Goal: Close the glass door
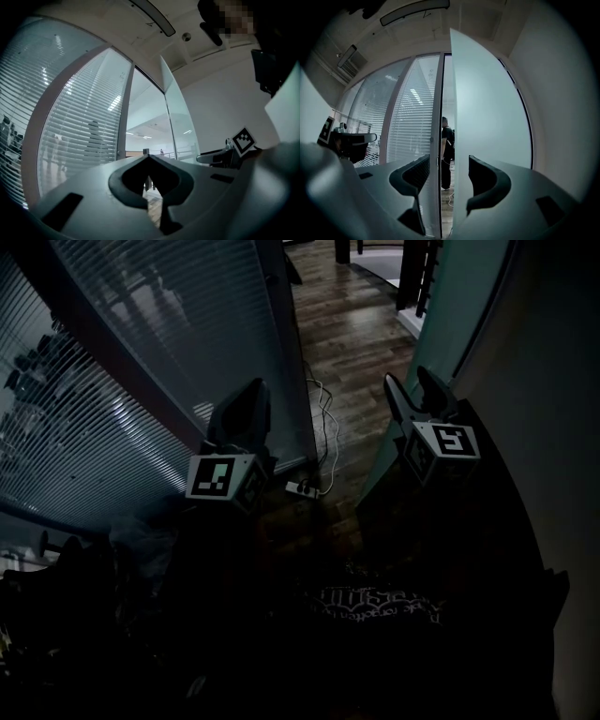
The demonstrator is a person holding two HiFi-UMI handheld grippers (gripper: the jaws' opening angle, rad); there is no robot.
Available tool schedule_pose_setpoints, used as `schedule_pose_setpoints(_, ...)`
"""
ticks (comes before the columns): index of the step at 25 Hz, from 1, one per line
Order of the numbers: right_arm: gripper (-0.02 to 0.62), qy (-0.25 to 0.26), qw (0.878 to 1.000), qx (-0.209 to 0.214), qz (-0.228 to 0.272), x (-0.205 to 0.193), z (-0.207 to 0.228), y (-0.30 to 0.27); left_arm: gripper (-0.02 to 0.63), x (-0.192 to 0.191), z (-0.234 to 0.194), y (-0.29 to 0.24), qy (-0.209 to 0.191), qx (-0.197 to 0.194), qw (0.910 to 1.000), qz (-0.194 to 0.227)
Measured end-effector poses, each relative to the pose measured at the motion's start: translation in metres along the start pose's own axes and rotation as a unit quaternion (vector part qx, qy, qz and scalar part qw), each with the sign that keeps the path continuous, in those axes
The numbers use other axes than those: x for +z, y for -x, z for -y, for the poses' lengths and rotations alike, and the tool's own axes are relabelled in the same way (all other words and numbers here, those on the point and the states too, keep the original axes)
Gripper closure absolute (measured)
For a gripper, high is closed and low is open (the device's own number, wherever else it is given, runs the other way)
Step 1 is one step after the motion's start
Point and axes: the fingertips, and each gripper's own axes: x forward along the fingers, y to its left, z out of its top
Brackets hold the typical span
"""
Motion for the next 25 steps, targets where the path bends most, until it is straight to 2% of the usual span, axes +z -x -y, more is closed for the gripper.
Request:
schedule_pose_setpoints(14,0.354,-0.001,1.000,0.000,0.003,-0.001,-0.013,-0.034,0.604,-0.006,-0.029,-0.011,-0.004,-0.003,1.0000,-0.002)
schedule_pose_setpoints(25,0.354,0.005,1.000,0.029,0.001,-0.003,-0.030,-0.068,0.604,-0.009,-0.054,-0.025,-0.006,0.012,0.9999,0.002)
